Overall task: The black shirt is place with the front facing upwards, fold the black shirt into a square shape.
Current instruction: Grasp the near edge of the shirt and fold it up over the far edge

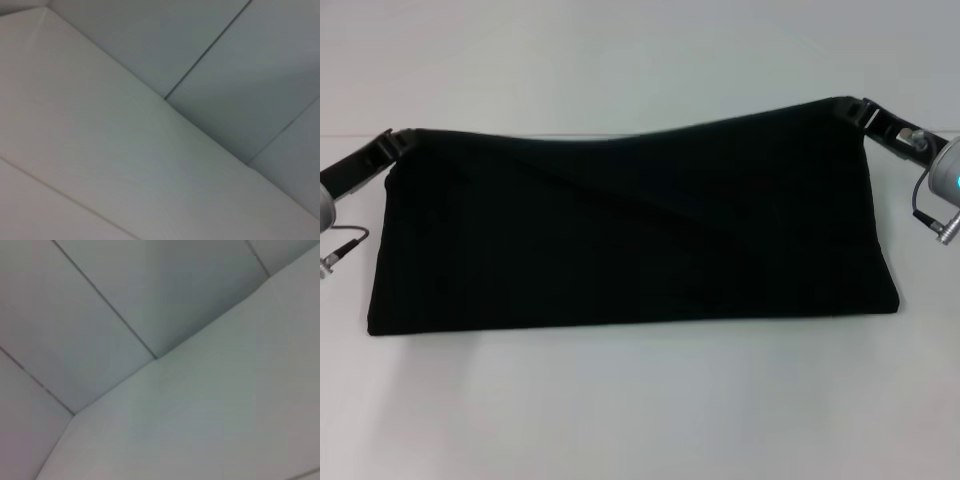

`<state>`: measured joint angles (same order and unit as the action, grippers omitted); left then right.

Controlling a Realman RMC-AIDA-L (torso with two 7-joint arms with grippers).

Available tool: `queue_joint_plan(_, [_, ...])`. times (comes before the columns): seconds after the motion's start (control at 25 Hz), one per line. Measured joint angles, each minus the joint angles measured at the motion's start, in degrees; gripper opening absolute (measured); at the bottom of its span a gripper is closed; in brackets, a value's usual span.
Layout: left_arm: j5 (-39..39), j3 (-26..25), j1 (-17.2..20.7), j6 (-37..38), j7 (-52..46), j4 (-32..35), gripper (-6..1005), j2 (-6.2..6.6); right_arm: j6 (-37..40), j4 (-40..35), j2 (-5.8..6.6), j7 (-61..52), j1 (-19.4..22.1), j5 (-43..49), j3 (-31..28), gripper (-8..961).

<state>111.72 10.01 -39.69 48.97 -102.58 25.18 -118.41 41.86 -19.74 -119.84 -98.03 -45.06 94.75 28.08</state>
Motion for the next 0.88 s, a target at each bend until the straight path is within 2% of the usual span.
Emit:
queue_joint_plan(0.28, [-4.3,0.0,-2.7,-6.0,7.0,-2.7,33,-0.46,-2.3,1.7,-0.05,6.3,-0.4,-6.7,-0.1,130])
queue_joint_plan(0.6, [-11.0,-0.1,-4.3,-11.1,20.0,-3.7,36,-3.63,-7.0,7.0,-0.36,19.7,-2.3,-14.6,-0.4,149])
queue_joint_plan(0.88, [-14.5,-0.4,-4.9,-12.7,22.7,-5.9,38,-3.76,-7.8,8.9,-0.47,27.5,-2.6,-19.3,-0.5,166])
